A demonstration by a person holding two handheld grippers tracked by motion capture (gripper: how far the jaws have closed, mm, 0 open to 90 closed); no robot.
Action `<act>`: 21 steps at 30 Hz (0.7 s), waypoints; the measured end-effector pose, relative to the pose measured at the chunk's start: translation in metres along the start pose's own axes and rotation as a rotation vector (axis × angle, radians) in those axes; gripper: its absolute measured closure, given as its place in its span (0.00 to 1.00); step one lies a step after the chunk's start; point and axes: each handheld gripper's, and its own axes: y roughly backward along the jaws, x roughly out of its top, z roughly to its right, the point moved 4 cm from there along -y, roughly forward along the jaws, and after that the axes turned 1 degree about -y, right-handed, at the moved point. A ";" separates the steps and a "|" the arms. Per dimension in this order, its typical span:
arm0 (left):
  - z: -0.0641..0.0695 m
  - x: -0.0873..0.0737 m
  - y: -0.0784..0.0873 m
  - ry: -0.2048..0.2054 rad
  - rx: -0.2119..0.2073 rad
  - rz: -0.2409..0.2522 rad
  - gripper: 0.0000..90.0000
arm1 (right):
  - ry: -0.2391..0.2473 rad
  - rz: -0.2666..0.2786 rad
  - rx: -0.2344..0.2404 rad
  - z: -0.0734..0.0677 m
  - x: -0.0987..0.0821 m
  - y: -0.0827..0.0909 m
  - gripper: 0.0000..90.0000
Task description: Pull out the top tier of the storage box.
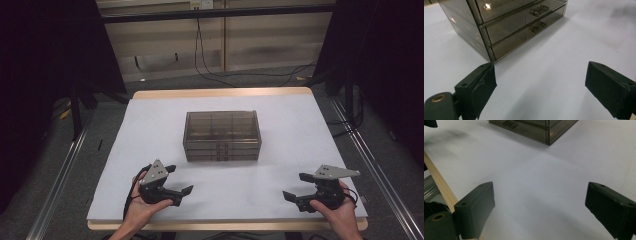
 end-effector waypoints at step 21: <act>0.011 0.010 -0.005 -0.037 -0.016 -0.049 0.18 | 0.002 -0.003 -0.001 0.000 -0.001 0.001 0.10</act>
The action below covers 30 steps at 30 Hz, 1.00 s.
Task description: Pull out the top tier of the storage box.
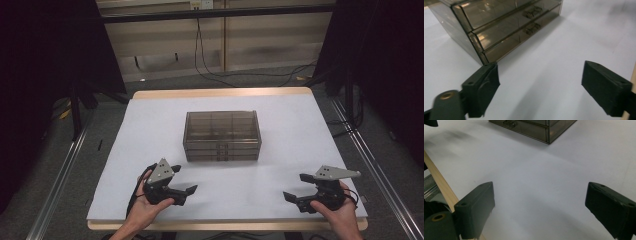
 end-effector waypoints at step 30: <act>0.017 0.041 -0.002 -0.370 0.155 0.026 0.23 | 0.003 -0.009 0.005 0.000 0.001 -0.003 0.10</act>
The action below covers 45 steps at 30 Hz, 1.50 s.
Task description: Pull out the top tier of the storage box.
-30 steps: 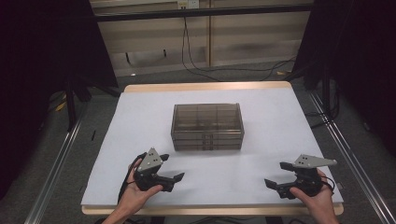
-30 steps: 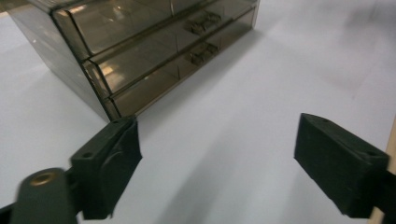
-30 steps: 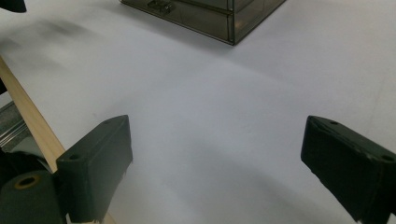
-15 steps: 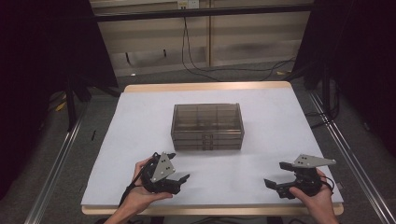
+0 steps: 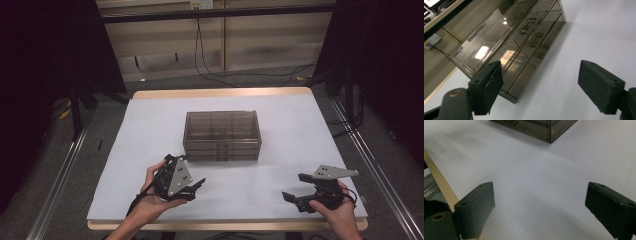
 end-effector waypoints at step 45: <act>0.024 0.031 -0.044 -0.499 0.285 -0.128 0.75 | 0.015 -0.012 0.010 -0.001 0.000 -0.001 0.10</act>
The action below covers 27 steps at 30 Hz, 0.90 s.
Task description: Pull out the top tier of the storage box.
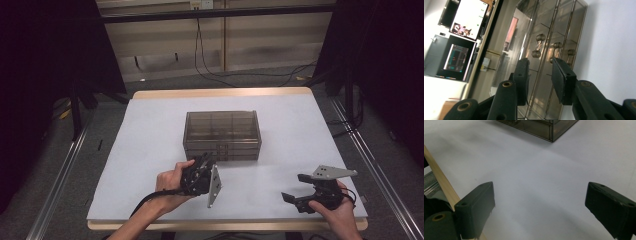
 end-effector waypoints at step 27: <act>0.023 0.012 -0.035 -0.249 0.191 -0.152 0.80 | 0.002 -0.001 0.005 -0.001 0.000 0.000 0.10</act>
